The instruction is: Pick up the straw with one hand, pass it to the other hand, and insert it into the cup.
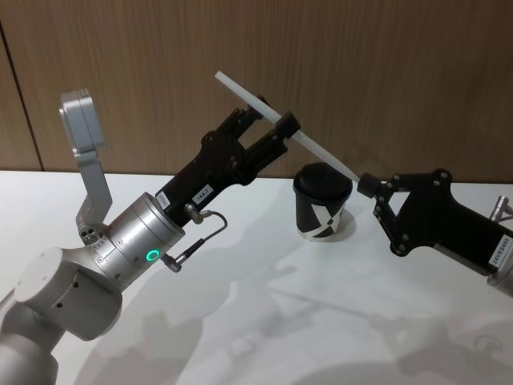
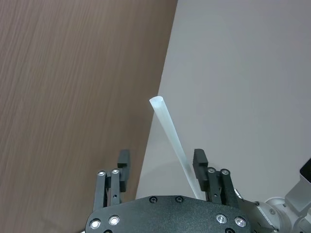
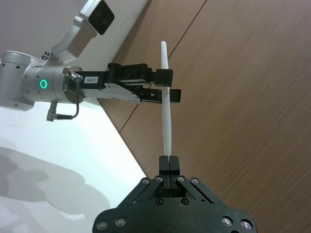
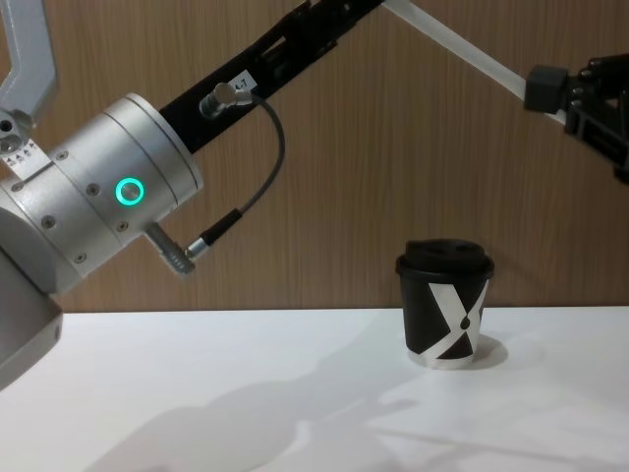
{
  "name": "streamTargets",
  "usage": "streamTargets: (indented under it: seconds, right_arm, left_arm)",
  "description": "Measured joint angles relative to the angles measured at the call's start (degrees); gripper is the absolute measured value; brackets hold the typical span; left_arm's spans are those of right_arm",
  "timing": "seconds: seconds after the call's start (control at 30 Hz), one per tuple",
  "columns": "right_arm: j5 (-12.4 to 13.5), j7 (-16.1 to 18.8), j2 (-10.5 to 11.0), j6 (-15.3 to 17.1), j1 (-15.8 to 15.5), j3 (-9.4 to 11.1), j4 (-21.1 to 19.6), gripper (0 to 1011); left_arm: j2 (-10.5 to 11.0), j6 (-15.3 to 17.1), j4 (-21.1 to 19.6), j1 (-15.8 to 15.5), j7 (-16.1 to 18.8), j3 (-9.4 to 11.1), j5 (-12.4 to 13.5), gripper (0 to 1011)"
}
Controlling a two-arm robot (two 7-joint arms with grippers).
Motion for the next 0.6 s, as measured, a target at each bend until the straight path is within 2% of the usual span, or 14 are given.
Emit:
streamTargets:
  seconds: [0.1,0.13,0.23,0.3,0.33,0.43,0.6]
  right_arm:
    - [0.0,0.0,0.0,0.0,0.0,0.0,0.0,6]
    - [0.0,0.0,0.0,0.0,0.0,0.0,0.0,6]
    - [0.0,0.0,0.0,0.0,0.0,0.0,0.0,6]
    - [0.0,0.0,0.0,0.0,0.0,0.0,0.0,6]
    - [0.0,0.0,0.0,0.0,0.0,0.0,0.0,6]
    - [0.0,0.0,0.0,0.0,0.0,0.0,0.0,6]
    - [0.0,0.0,0.0,0.0,0.0,0.0,0.0,6]
  left_arm:
    - [0.0,0.0,0.1,-0.1,0.0,0.0,-0.1,760]
    - [0.0,0.0,0.1,-0.1,0.0,0.0,-0.1,760]
    - [-0.1,-0.1,0.1,-0.1,0.0,0.1,-0.2,627]
    - [-0.1,-0.1,0.1,-0.1,0.0,0.1,-0.2,607]
    - [-0.1,-0.1,0.1,-0.1,0.0,0.1,-0.2,532]
    - [-0.1,-0.1,0.2,-0.1,0.0,0.1,-0.2,472]
    - [-0.1,-0.1,0.2,-0.1,0.0,0.1,-0.2,278]
